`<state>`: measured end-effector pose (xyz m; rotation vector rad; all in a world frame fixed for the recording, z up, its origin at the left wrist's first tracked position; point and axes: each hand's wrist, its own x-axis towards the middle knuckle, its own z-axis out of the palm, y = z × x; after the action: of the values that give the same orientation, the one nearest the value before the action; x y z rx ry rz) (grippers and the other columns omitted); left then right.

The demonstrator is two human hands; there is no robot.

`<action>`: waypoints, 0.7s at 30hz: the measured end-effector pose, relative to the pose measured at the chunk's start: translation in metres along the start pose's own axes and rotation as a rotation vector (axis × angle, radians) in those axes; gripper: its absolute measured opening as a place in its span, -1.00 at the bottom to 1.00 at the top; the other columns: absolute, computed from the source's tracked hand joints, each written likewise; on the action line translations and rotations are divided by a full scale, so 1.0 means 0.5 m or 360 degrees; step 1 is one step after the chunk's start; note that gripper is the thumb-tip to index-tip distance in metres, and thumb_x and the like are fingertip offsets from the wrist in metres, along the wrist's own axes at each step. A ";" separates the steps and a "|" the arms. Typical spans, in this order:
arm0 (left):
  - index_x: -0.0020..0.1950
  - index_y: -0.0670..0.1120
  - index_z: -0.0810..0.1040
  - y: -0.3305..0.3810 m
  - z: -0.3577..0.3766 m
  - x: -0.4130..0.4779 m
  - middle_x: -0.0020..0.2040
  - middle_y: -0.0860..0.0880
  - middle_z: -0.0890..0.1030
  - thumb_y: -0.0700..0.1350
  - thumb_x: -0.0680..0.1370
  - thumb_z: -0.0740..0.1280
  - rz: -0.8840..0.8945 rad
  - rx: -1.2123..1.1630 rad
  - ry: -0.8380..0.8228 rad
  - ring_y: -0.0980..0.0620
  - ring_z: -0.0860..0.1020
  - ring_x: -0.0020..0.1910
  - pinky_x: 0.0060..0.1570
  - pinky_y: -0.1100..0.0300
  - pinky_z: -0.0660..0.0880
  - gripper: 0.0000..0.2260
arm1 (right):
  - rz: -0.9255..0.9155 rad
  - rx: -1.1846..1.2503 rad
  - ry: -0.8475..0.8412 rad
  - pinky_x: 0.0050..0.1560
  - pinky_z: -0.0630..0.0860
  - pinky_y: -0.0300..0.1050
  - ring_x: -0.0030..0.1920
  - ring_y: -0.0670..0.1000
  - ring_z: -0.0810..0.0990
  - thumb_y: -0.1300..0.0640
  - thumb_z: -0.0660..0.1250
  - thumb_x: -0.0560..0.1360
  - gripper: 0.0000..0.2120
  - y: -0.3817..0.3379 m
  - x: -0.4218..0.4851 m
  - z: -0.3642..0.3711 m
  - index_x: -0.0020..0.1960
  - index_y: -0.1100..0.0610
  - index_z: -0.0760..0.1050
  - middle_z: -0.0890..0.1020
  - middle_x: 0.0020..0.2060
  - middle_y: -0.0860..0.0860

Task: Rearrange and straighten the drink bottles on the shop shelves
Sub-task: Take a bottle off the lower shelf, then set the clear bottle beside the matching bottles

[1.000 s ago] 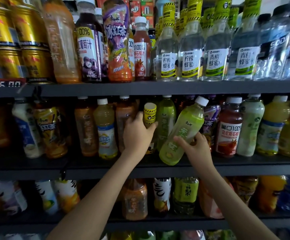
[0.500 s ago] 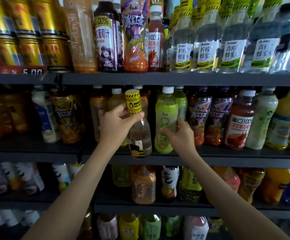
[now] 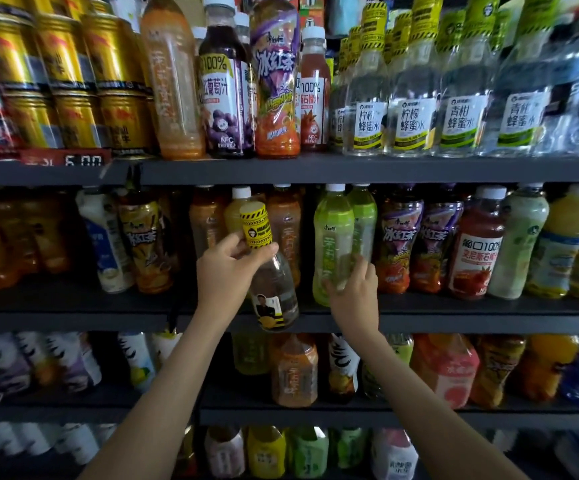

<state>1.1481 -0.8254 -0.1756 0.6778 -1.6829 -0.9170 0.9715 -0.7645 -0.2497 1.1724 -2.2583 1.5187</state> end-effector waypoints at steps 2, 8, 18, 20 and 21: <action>-0.09 0.18 0.63 -0.011 0.004 -0.013 -0.18 0.20 0.67 -0.04 0.42 0.49 -0.0043 -0.0081 0.0003 0.31 0.60 -0.14 -0.18 0.49 0.45 -0.86 | 0.0053 0.0008 0.0024 0.19 0.45 0.01 0.28 0.12 0.36 0.10 0.38 0.49 -0.45 0.004 0.001 0.006 0.37 0.20 0.23 0.40 0.24 0.12; -0.02 0.12 0.64 -0.004 0.001 -0.008 -0.14 0.14 0.69 -0.05 0.42 0.48 -0.0016 -0.0087 -0.0028 0.27 0.62 -0.10 -0.01 0.26 0.53 -0.84 | 0.0060 -0.0041 -0.0041 0.09 0.51 0.00 0.20 0.13 0.47 0.18 0.37 0.50 -0.59 -0.005 0.036 0.022 0.28 0.21 0.32 0.47 0.20 0.10; -0.02 0.09 0.67 0.039 -0.001 0.025 -0.16 0.13 0.69 0.00 0.38 0.51 -0.0134 0.0101 -0.0017 0.24 0.62 -0.11 0.05 0.12 0.56 -0.81 | 0.0139 -0.0478 -0.0347 0.14 0.50 -0.02 0.26 0.13 0.45 -0.09 0.33 0.50 -0.42 -0.020 0.076 -0.001 0.32 0.23 0.21 0.43 0.26 0.14; -0.05 0.14 0.66 0.070 -0.001 0.038 -0.16 0.14 0.69 0.01 0.35 0.52 -0.0121 0.0130 -0.0043 0.26 0.62 -0.12 0.03 0.18 0.55 -0.80 | 0.0147 -0.0485 -0.0454 0.04 0.50 -0.03 0.18 0.15 0.50 -0.15 0.24 0.54 -0.42 -0.042 0.089 -0.031 0.35 0.24 0.25 0.45 0.23 0.17; -0.06 0.17 0.65 0.087 0.000 0.045 -0.16 0.15 0.69 0.01 0.34 0.53 -0.0106 0.0140 -0.0063 0.27 0.61 -0.11 0.02 0.22 0.53 -0.79 | 0.0083 -0.0426 -0.0462 -0.04 0.51 -0.07 0.09 0.13 0.55 -0.17 0.20 0.55 -0.46 -0.057 0.093 -0.051 0.32 0.23 0.31 0.51 0.16 0.15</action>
<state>1.1420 -0.8200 -0.1273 0.7830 -1.7531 -0.9125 0.9528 -0.7712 -0.1927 1.3313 -2.5954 1.0722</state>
